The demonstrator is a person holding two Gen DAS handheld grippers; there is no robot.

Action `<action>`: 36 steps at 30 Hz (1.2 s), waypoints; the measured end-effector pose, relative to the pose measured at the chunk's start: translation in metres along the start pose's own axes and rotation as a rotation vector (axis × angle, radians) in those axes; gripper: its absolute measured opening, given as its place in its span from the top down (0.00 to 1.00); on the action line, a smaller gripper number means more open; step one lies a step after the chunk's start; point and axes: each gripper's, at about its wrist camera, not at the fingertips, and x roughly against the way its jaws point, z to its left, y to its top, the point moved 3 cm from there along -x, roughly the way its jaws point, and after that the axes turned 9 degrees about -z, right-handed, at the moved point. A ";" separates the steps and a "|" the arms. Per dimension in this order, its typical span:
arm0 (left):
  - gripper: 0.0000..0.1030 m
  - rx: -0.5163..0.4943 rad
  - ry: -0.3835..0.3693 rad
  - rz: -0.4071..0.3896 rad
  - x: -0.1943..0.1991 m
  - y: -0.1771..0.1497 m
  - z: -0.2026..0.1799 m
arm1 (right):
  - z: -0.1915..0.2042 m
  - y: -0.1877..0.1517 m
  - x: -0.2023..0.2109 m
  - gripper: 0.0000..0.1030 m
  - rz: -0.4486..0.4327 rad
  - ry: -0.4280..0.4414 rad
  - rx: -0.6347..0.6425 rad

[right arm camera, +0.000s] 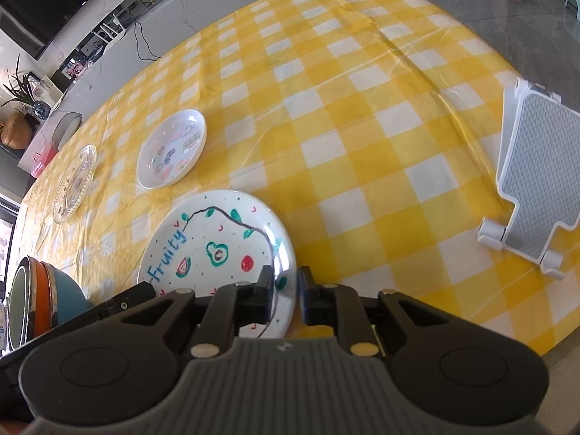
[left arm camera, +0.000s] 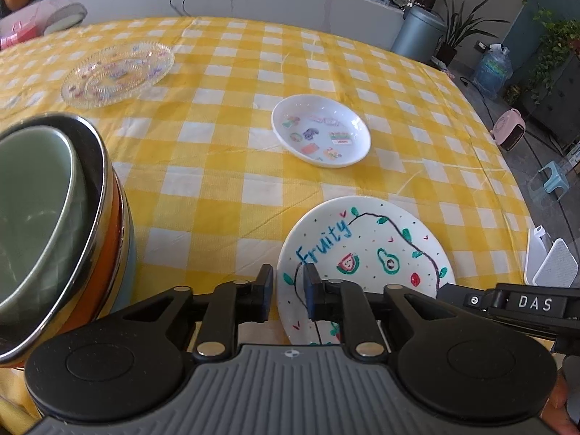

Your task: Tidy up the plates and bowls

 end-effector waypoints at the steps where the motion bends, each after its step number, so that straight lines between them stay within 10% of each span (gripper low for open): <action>1: 0.75 -0.005 -0.001 -0.008 0.002 0.000 -0.001 | 0.000 0.000 0.001 0.75 -0.004 0.001 -0.002; 21: 0.60 -0.141 -0.097 -0.078 0.062 0.034 -0.016 | 0.011 0.003 0.038 0.52 -0.179 -0.100 0.063; 36: 0.60 -0.105 -0.067 -0.129 0.098 0.082 0.058 | 0.091 0.003 0.060 0.48 -0.266 -0.040 0.223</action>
